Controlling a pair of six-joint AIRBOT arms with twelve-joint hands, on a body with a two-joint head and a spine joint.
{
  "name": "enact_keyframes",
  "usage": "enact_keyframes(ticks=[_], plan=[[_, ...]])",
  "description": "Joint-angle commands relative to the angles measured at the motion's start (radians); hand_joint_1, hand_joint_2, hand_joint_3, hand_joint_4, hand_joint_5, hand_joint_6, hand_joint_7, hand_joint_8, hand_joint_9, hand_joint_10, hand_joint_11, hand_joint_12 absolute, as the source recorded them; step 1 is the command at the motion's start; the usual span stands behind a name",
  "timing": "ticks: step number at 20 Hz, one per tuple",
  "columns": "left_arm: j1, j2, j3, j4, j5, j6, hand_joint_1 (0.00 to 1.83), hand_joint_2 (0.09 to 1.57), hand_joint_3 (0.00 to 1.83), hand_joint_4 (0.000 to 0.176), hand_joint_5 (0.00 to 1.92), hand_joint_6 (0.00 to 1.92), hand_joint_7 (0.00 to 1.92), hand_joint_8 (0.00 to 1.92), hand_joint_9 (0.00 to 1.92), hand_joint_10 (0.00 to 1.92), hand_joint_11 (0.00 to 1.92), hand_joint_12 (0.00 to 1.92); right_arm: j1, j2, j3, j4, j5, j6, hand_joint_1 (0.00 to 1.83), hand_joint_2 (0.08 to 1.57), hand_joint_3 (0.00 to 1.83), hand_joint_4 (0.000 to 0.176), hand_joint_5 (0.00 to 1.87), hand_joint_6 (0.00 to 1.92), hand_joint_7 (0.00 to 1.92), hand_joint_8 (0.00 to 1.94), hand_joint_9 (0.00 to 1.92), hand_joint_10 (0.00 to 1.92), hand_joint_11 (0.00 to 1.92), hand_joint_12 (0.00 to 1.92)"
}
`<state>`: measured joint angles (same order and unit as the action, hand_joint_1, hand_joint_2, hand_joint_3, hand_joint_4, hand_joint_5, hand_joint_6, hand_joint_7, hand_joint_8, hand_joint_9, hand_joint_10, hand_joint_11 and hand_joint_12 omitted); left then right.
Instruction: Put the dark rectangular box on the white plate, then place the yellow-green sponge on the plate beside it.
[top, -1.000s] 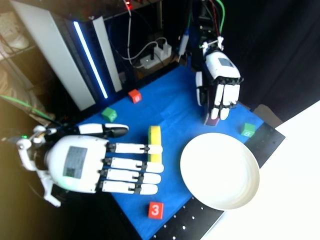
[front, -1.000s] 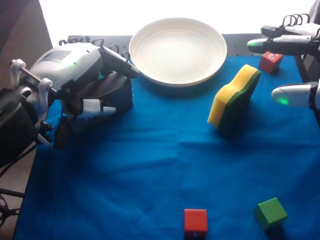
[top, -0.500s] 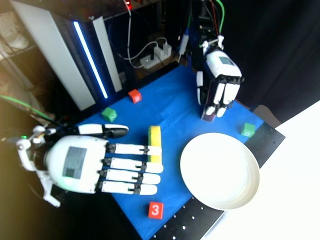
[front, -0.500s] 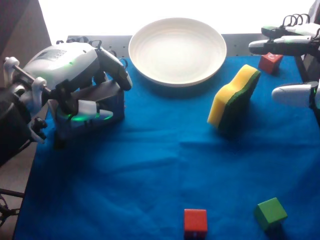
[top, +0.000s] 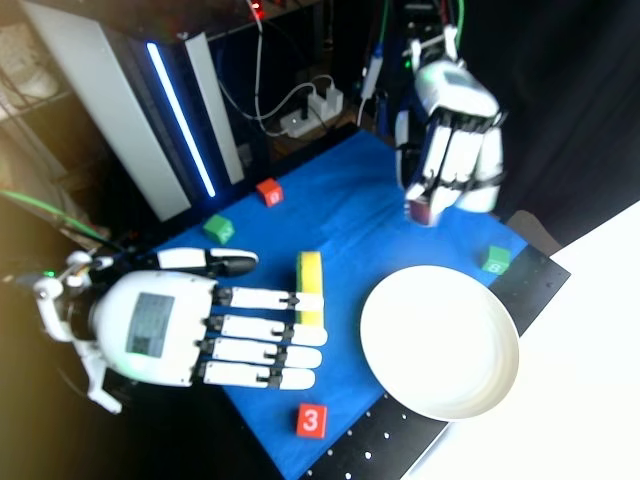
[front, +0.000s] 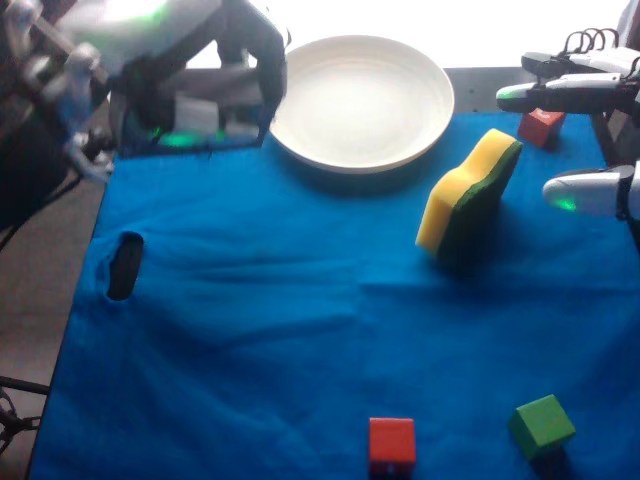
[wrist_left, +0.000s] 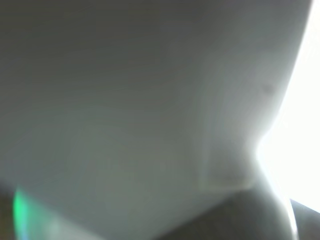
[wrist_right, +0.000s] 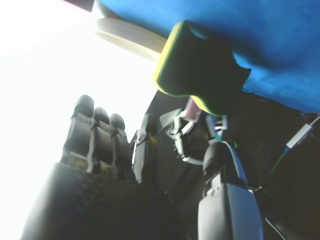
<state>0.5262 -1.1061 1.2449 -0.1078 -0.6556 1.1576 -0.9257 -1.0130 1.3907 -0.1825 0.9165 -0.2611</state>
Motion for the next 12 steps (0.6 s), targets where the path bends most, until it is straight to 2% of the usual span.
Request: enact_keyframes(ticks=[1,2,3,4,5,6,7,8,9,10,11,12], plan=[[-0.030,-0.018,0.018,0.004,-0.065,-0.001,1.31,1.02,0.00,0.000,1.10,0.65,1.30,0.53,1.35,0.47,1.27,0.73,0.015,-0.002,0.007,0.039,0.111,0.006,0.52,1.12,0.00,0.089,0.39,0.00,0.07,0.00,0.00,0.00,0.00,0.05],[-0.054,-0.045,0.054,0.004,-0.035,-0.001,1.29,1.03,0.00,0.000,1.08,0.68,1.29,0.59,1.44,0.25,1.33,0.70,0.015,-0.004,0.009,0.039,0.111,0.006,0.54,1.12,0.00,0.088,0.38,0.00,0.06,0.00,0.00,0.00,0.00,0.01],[-0.085,-0.087,0.105,0.003,0.005,-0.001,1.39,1.00,0.00,0.000,1.12,0.57,1.37,0.24,1.36,0.58,1.28,0.69,0.015,-0.007,0.012,0.040,0.111,0.006,0.58,1.13,0.00,0.084,0.38,0.00,0.05,0.00,0.00,0.00,0.02,0.01],[-0.102,-0.117,0.144,-0.001,0.029,-0.001,1.40,0.99,0.01,0.000,1.12,0.55,1.31,0.32,1.34,0.65,1.25,0.74,0.016,-0.010,0.014,0.040,0.111,0.006,0.55,1.12,0.00,0.086,0.37,0.00,0.05,0.00,0.00,0.00,0.05,0.02],[-0.116,-0.146,0.180,-0.007,0.056,-0.002,1.30,1.02,0.00,0.000,1.12,0.64,1.30,0.49,1.39,0.34,1.29,0.73,0.016,-0.014,0.017,0.040,0.111,0.006,0.55,1.12,0.00,0.062,0.38,0.00,0.04,0.00,0.00,0.00,0.05,0.03],[-0.134,-0.189,0.229,-0.014,0.085,-0.002,1.39,1.00,0.00,0.000,1.14,0.56,1.31,0.34,1.37,0.57,1.27,0.71,0.016,-0.020,0.023,0.040,0.111,0.006,0.56,1.12,0.00,0.058,0.38,0.00,0.04,0.00,0.02,0.01,0.08,0.04],[-0.148,-0.223,0.270,-0.021,0.108,-0.002,1.49,1.00,0.00,0.000,1.10,0.63,1.33,0.19,1.43,0.37,1.00,1.20,0.016,-0.023,0.027,0.040,0.111,0.006,0.54,1.12,0.00,0.066,0.39,0.00,0.05,0.00,0.03,0.01,0.09,0.04],[-0.158,-0.253,0.305,-0.026,0.123,-0.002,1.42,1.02,0.00,0.000,1.07,0.71,1.27,0.30,1.22,0.80,0.81,1.05,0.016,-0.027,0.030,0.040,0.112,0.006,0.53,1.12,0.00,0.073,0.38,0.00,0.05,0.00,0.04,0.01,0.10,0.05],[-0.166,-0.285,0.341,-0.028,0.136,-0.002,1.40,1.04,0.00,0.000,1.05,0.77,1.21,0.43,1.14,0.94,0.78,0.95,0.019,-0.031,0.035,0.040,0.112,0.006,0.53,1.12,0.00,0.064,0.38,0.00,0.05,0.00,0.04,0.01,0.10,0.06],[-0.171,-0.310,0.372,-0.029,0.145,-0.006,1.39,1.03,0.00,0.000,1.07,0.73,1.22,0.41,1.17,0.93,0.68,1.18,0.023,-0.036,0.040,0.040,0.112,0.006,0.54,1.12,0.00,0.039,0.39,0.00,0.05,0.00,0.04,0.01,0.11,0.06],[-0.180,-0.338,0.409,-0.029,0.158,-0.016,1.39,1.04,0.00,0.000,1.08,0.70,1.22,0.45,1.12,1.00,0.46,1.37,0.034,-0.043,0.045,0.035,0.112,0.006,0.54,1.12,0.00,0.046,0.39,0.00,0.05,0.00,0.05,0.01,0.11,0.07],[-0.186,-0.358,0.437,-0.029,0.165,-0.029,1.39,1.04,0.00,0.000,1.03,0.74,1.17,0.56,1.15,0.96,0.63,1.22,0.046,-0.050,0.050,0.028,0.112,0.006,0.58,1.11,0.00,0.052,0.40,0.01,0.06,0.01,0.05,0.01,0.10,0.07]])
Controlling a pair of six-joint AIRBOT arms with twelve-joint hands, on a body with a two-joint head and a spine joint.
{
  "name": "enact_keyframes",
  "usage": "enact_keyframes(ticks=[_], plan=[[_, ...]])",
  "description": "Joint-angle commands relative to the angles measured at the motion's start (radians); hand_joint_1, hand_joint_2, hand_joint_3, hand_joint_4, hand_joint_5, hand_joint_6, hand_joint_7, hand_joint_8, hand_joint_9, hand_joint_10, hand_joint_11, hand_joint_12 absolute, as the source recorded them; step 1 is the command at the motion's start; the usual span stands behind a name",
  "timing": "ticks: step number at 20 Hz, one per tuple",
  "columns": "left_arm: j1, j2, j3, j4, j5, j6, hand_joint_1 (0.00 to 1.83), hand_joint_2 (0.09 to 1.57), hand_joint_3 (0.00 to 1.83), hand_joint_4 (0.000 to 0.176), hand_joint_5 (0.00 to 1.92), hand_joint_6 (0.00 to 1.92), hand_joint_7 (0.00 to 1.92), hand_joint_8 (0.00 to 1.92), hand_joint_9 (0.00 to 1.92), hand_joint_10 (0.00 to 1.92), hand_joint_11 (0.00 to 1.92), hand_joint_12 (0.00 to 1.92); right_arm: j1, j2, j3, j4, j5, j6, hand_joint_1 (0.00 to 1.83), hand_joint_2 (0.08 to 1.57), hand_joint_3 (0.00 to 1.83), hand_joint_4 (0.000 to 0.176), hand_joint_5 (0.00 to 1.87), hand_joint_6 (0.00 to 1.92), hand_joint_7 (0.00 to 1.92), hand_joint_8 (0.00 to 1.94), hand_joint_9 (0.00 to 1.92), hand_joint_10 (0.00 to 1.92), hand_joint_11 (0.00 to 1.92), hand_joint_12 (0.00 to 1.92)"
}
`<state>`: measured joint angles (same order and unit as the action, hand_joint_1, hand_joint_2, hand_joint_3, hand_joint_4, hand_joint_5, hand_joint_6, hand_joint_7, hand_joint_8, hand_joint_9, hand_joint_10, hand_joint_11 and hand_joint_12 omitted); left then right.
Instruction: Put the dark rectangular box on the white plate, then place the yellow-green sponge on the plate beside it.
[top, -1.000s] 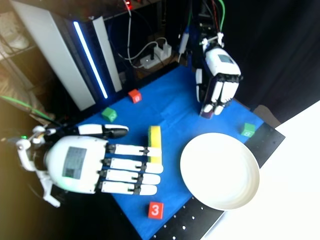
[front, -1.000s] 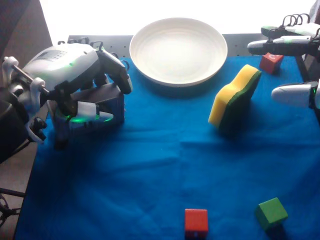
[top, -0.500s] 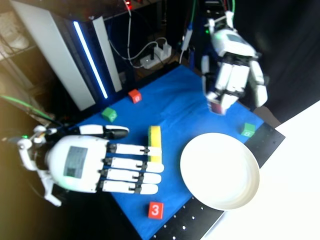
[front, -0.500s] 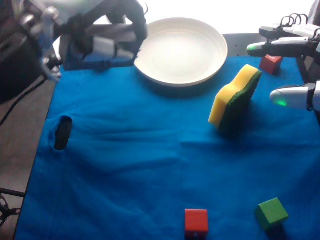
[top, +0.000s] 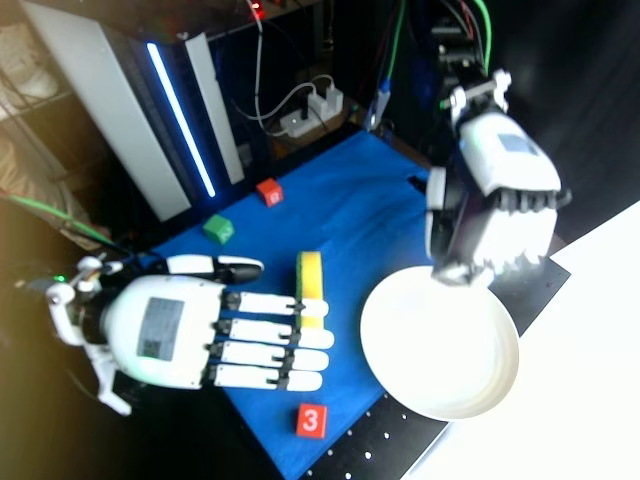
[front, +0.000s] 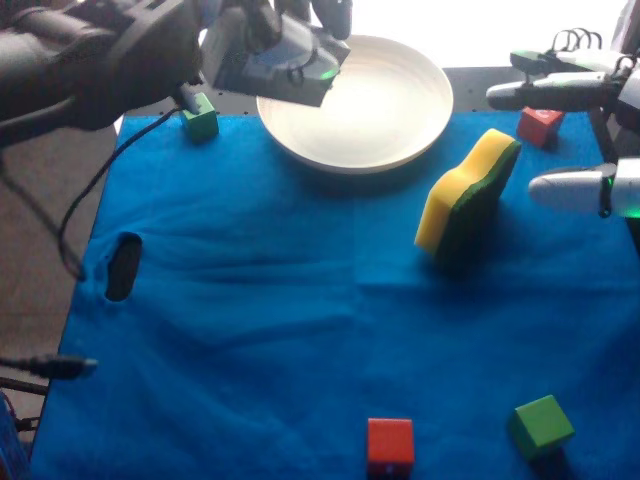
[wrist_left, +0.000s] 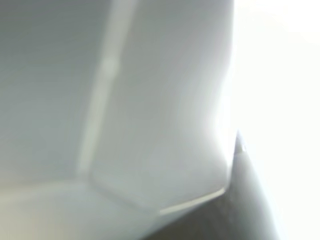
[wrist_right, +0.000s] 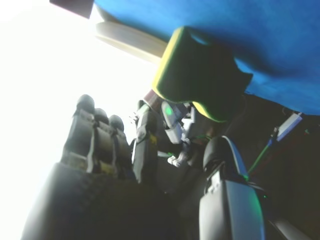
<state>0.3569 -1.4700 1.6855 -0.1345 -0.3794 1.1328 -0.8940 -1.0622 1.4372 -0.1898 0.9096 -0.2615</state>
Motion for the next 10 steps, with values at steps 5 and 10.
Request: enact_keyframes(ticks=[5,10], plan=[[-0.034,-0.055,0.083,-0.002,-0.095,-0.052,1.39,1.04,0.00,0.000,1.00,0.79,1.15,0.60,1.23,0.83,0.79,0.84,0.068,-0.042,0.032,-0.005,0.118,0.006,0.59,1.11,0.00,0.118,0.41,0.00,0.09,0.00,0.05,0.00,0.07,0.08],[-0.040,-0.103,0.141,0.030,-0.086,-0.140,1.18,1.01,0.00,0.000,0.83,0.10,0.85,0.10,0.94,0.21,0.73,0.81,0.074,-0.057,0.043,-0.009,0.118,0.006,0.59,1.10,0.01,0.073,0.45,0.00,0.08,0.00,0.07,0.00,0.03,0.31]])
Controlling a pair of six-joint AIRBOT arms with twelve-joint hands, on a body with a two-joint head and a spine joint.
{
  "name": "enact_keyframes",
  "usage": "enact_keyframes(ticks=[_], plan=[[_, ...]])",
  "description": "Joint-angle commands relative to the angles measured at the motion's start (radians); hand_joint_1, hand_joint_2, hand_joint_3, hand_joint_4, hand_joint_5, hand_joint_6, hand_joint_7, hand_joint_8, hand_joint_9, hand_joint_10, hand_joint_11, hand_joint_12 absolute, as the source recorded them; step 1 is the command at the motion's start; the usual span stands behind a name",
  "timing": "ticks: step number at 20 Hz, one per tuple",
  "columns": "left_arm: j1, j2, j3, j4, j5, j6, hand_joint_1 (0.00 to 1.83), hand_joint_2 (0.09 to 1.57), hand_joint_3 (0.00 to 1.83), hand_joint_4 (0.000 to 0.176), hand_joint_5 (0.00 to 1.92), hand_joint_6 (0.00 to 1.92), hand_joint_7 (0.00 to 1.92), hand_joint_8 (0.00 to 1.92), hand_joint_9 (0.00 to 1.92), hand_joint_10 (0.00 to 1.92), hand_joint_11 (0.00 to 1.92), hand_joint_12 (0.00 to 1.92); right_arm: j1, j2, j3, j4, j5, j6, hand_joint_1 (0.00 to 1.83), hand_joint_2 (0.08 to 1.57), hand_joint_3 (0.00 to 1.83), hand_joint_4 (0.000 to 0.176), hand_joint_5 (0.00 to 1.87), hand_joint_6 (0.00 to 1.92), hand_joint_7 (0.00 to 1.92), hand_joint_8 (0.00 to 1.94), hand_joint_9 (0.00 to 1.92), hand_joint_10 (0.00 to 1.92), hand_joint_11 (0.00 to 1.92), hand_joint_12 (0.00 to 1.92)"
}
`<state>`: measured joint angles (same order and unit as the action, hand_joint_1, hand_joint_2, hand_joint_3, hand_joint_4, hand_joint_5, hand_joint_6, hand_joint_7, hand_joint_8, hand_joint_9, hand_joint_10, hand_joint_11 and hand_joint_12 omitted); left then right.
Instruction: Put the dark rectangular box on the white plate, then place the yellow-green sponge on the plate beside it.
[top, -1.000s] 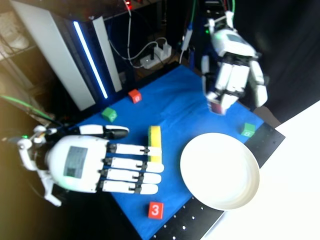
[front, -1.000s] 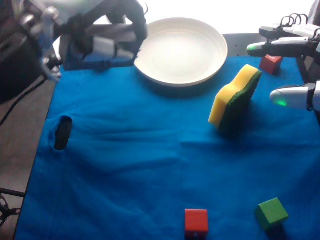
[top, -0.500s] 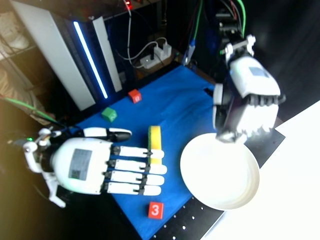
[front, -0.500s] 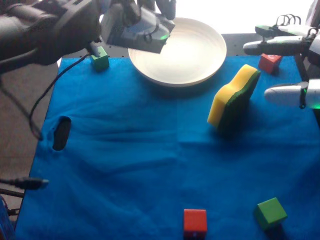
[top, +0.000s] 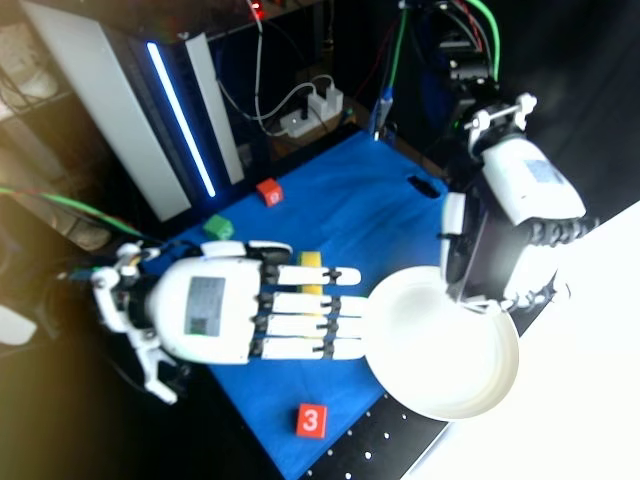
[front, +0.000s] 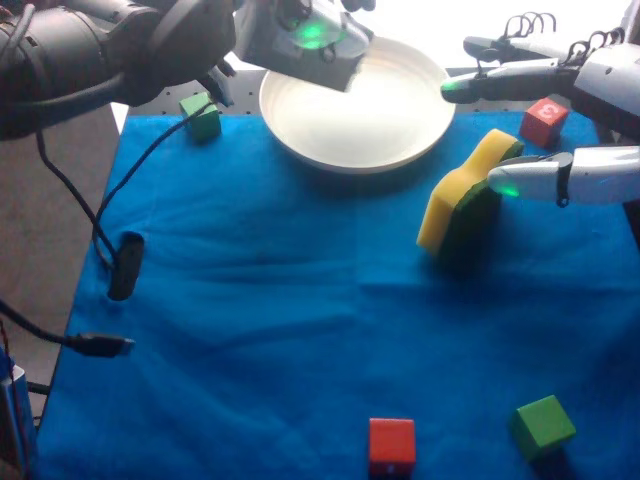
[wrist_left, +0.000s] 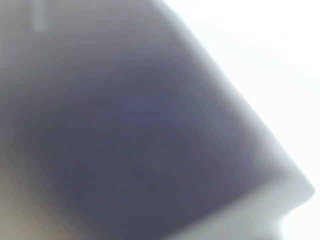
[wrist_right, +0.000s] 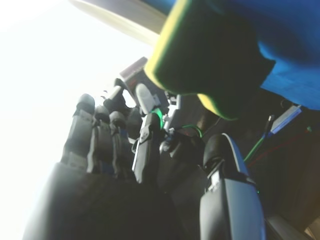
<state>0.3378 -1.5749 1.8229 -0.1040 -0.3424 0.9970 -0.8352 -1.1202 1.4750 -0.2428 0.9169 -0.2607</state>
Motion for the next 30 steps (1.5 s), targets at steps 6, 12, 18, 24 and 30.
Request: enact_keyframes(ticks=[6,12,18,24,30], plan=[[-0.026,0.012,-0.006,0.001,-0.139,-0.010,1.00,1.04,0.00,0.000,0.78,0.00,0.80,0.00,0.93,0.00,0.68,0.66,0.016,-0.001,0.006,0.042,0.111,0.006,0.64,1.10,0.00,0.095,0.43,0.00,0.10,0.00,0.02,0.00,0.00,0.11],[0.003,0.093,-0.104,0.021,-0.196,-0.010,0.83,0.96,0.00,0.106,0.52,0.00,0.53,0.00,0.56,0.00,0.06,0.91,0.015,0.000,0.006,0.042,0.111,0.011,0.69,1.10,0.00,0.060,0.44,0.00,0.08,0.00,0.00,0.00,0.00,0.07],[0.088,0.279,-0.312,0.055,-0.336,-0.010,0.69,0.90,0.00,0.176,0.16,0.00,0.09,0.00,0.04,0.00,0.01,0.00,0.015,0.019,0.006,0.029,0.110,0.039,0.76,1.05,0.00,0.069,0.44,0.00,0.14,0.00,0.04,0.00,0.00,0.21],[0.232,0.506,-0.538,0.060,-0.498,-0.010,0.77,0.89,0.00,0.176,0.03,0.00,0.00,0.00,0.00,0.00,0.00,0.00,0.015,0.031,0.000,0.007,0.084,0.045,0.85,0.98,0.00,0.037,0.45,0.00,0.14,0.00,0.06,0.00,0.00,0.34],[0.386,0.660,-0.701,0.051,-0.616,-0.010,0.85,0.88,0.00,0.159,0.05,0.01,0.00,0.00,0.00,0.00,0.00,0.00,0.016,0.036,-0.001,-0.044,0.056,0.059,0.80,0.97,0.00,0.167,0.39,0.00,0.11,0.00,0.01,0.01,0.00,0.21]])
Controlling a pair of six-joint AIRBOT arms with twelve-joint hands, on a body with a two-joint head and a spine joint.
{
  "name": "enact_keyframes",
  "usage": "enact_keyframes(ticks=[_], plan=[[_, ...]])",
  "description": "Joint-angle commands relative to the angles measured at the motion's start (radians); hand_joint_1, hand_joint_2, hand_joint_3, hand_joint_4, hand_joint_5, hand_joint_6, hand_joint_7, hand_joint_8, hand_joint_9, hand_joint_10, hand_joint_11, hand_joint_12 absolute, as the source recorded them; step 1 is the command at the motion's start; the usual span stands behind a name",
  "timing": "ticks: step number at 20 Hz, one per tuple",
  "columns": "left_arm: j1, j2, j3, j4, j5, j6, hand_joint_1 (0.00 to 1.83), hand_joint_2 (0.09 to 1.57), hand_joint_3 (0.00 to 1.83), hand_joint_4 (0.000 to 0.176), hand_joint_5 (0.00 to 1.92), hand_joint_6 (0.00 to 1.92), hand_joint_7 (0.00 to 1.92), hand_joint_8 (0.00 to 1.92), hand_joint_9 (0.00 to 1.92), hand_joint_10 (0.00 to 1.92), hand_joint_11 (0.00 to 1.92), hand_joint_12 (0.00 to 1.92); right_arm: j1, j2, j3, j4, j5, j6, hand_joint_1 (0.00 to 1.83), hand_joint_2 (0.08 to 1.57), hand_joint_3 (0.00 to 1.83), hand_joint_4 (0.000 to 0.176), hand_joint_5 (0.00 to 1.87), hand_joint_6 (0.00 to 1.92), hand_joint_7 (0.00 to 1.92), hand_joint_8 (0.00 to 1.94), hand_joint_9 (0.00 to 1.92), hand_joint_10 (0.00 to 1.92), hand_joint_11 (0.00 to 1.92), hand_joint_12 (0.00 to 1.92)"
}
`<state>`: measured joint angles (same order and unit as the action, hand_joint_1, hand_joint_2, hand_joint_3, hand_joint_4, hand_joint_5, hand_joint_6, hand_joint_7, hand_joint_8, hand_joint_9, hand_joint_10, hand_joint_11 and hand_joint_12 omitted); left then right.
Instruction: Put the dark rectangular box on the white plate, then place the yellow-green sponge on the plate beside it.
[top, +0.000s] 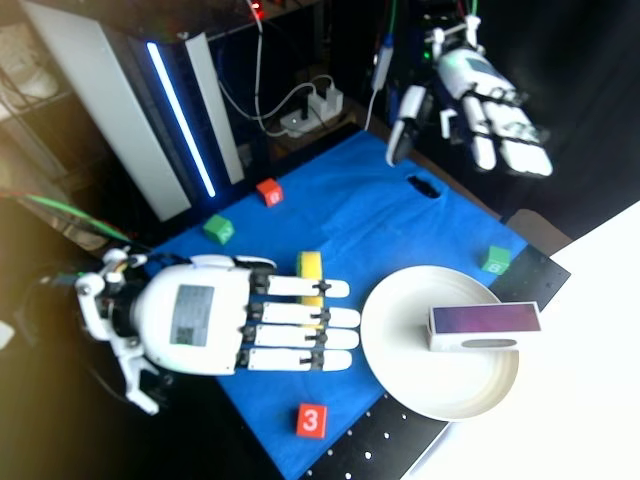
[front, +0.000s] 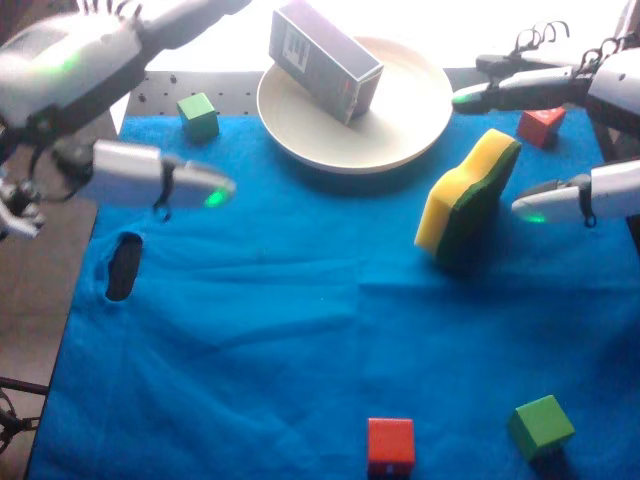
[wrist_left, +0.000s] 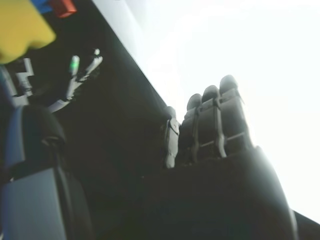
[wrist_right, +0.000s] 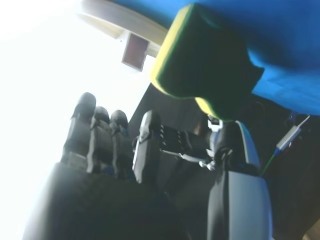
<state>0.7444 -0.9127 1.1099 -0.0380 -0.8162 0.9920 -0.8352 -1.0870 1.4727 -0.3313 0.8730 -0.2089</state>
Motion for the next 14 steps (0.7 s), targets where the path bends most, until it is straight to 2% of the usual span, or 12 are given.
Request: enact_keyframes(ticks=[1,2,3,4,6,7,8,9,10,11,13,14], plan=[[0.000,0.016,-0.007,-0.020,-0.156,-0.005,0.88,0.90,0.00,0.153,0.05,0.00,0.00,0.00,0.00,0.00,0.00,0.00,0.017,0.003,0.002,0.036,0.094,0.011,0.83,0.96,0.00,0.174,0.39,0.00,0.11,0.00,0.02,0.01,0.00,0.26],[0.021,0.033,-0.026,-0.032,-0.174,-0.005,0.86,0.90,0.01,0.132,0.04,0.00,0.00,0.00,0.00,0.00,0.00,0.00,0.024,0.002,0.002,0.020,0.078,0.013,0.84,0.95,0.00,0.176,0.40,0.00,0.12,0.00,0.04,0.01,0.00,0.38],[0.030,0.038,-0.032,-0.038,-0.182,-0.005,0.86,0.90,0.00,0.102,0.05,0.00,0.00,0.00,0.00,0.00,0.00,0.00,0.029,0.001,0.002,0.013,0.070,0.013,0.85,0.95,0.00,0.176,0.40,0.00,0.14,0.00,0.06,0.01,0.00,0.48],[0.047,0.047,-0.043,-0.054,-0.199,-0.005,0.86,0.90,0.00,0.098,0.05,0.01,0.00,0.00,0.00,0.00,0.00,0.00,0.042,-0.001,0.002,-0.005,0.050,0.013,0.87,0.95,0.00,0.176,0.41,0.00,0.15,0.00,0.08,0.01,0.00,0.54],[0.071,0.053,-0.055,-0.072,-0.219,-0.005,0.87,0.92,0.01,0.098,0.05,0.00,0.00,0.00,0.00,0.00,0.00,0.00,0.064,-0.012,0.008,-0.042,0.024,0.013,0.92,0.95,0.00,0.175,0.44,0.00,0.16,0.00,0.10,0.01,0.00,0.43],[0.077,0.053,-0.058,-0.075,-0.224,-0.005,0.88,0.92,0.01,0.095,0.05,0.00,0.00,0.00,0.00,0.00,0.00,0.00,0.071,-0.017,0.011,-0.054,0.015,0.013,0.98,0.95,0.00,0.161,0.46,0.00,0.17,0.00,0.10,0.00,0.00,0.46],[0.081,0.052,-0.061,-0.077,-0.227,-0.005,0.86,0.91,0.01,0.089,0.05,0.00,0.00,0.00,0.00,0.00,0.00,0.00,0.081,-0.024,0.015,-0.070,0.004,0.013,0.98,0.95,0.00,0.158,0.47,0.00,0.18,0.00,0.10,0.00,0.00,0.52],[0.086,0.052,-0.066,-0.082,-0.231,-0.005,0.87,0.91,0.01,0.090,0.06,0.01,0.00,0.00,0.00,0.00,0.00,0.00,0.094,-0.032,0.019,-0.089,-0.011,0.013,0.97,0.96,0.00,0.132,0.49,0.00,0.18,0.00,0.09,0.00,0.00,0.56],[0.104,0.051,-0.074,-0.090,-0.246,-0.005,0.88,0.91,0.00,0.093,0.06,0.01,0.00,0.00,0.00,0.00,0.00,0.00,0.109,-0.045,0.025,-0.116,-0.028,0.013,0.95,0.97,0.00,0.122,0.50,0.00,0.19,0.00,0.09,0.00,0.00,0.56],[0.107,0.051,-0.076,-0.091,-0.250,-0.005,0.91,0.91,0.00,0.097,0.07,0.01,0.00,0.00,0.00,0.00,0.00,0.00,0.111,-0.048,0.026,-0.122,-0.032,0.013,0.96,0.97,0.00,0.135,0.51,0.01,0.20,0.00,0.11,0.01,0.00,0.56],[0.117,0.051,-0.083,-0.098,-0.264,-0.005,0.91,0.91,0.00,0.096,0.07,0.01,0.00,0.00,0.00,0.00,0.00,0.00,0.119,-0.056,0.031,-0.141,-0.047,0.013,0.96,0.97,0.00,0.144,0.51,0.00,0.21,0.00,0.13,0.01,0.00,0.63],[0.127,0.049,-0.086,-0.109,-0.272,-0.006,0.88,0.90,0.00,0.096,0.09,0.01,0.01,0.00,0.00,0.00,0.00,0.00,0.121,-0.062,0.035,-0.143,-0.052,0.013,0.98,0.98,0.00,0.101,0.53,0.00,0.26,0.00,0.22,0.01,0.00,0.77]])
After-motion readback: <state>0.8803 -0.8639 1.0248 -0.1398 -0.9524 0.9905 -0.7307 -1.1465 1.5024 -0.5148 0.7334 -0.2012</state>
